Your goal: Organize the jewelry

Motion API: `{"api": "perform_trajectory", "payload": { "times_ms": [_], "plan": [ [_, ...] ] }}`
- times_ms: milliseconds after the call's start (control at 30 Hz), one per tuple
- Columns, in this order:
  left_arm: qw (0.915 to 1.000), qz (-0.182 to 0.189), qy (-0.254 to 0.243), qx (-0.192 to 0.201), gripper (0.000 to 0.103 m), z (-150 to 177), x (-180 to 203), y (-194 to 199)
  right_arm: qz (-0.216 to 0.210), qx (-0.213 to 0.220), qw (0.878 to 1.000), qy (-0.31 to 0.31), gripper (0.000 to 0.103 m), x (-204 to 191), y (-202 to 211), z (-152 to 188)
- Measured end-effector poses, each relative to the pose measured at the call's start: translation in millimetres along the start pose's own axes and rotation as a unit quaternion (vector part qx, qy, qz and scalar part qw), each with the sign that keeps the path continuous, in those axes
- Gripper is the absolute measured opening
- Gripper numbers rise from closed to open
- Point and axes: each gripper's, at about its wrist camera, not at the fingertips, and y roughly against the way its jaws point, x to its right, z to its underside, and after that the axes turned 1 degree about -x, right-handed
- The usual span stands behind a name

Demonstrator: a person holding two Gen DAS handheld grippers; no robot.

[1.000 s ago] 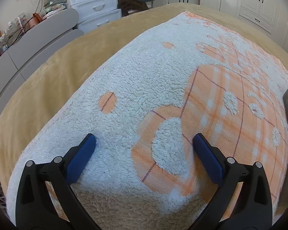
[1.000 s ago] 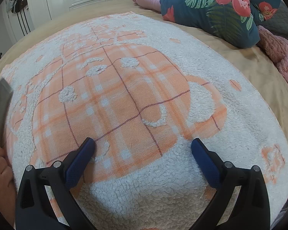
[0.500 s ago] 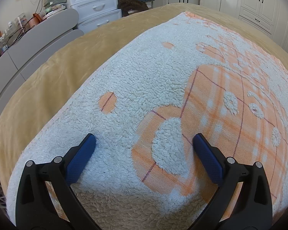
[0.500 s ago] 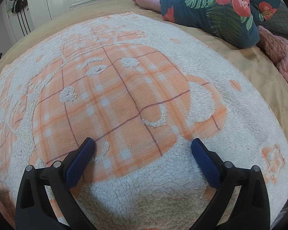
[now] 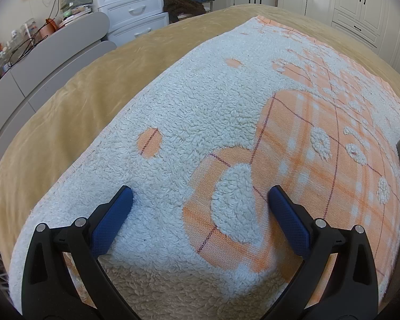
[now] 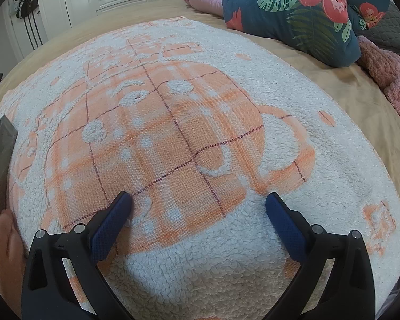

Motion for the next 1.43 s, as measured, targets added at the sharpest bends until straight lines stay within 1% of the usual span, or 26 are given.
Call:
{"api": "perform_trajectory", "payload": {
  "times_ms": [367,533,1067,1433],
  "plan": [
    [1.0,0.002,0.002,0.003,0.093,1.3,-1.2,1.2,0.0,0.002,1.0,0.0,0.098,0.6,0.4,0.7],
    [1.0,-0.005,-0.003,0.001,0.093,1.9,-0.5,0.5,0.0,0.002,1.0,0.0,0.098,0.3,0.4,0.6],
    [1.0,0.002,0.002,0.005,0.093,2.2,-0.6,-0.1,0.0,0.002,1.0,0.0,0.098,0.8,0.4,0.3],
    [1.0,-0.001,0.001,0.005,0.093,2.8,0.2,0.2,0.0,0.002,1.0,0.0,0.098,0.6,0.3,0.4]
  ]
}}
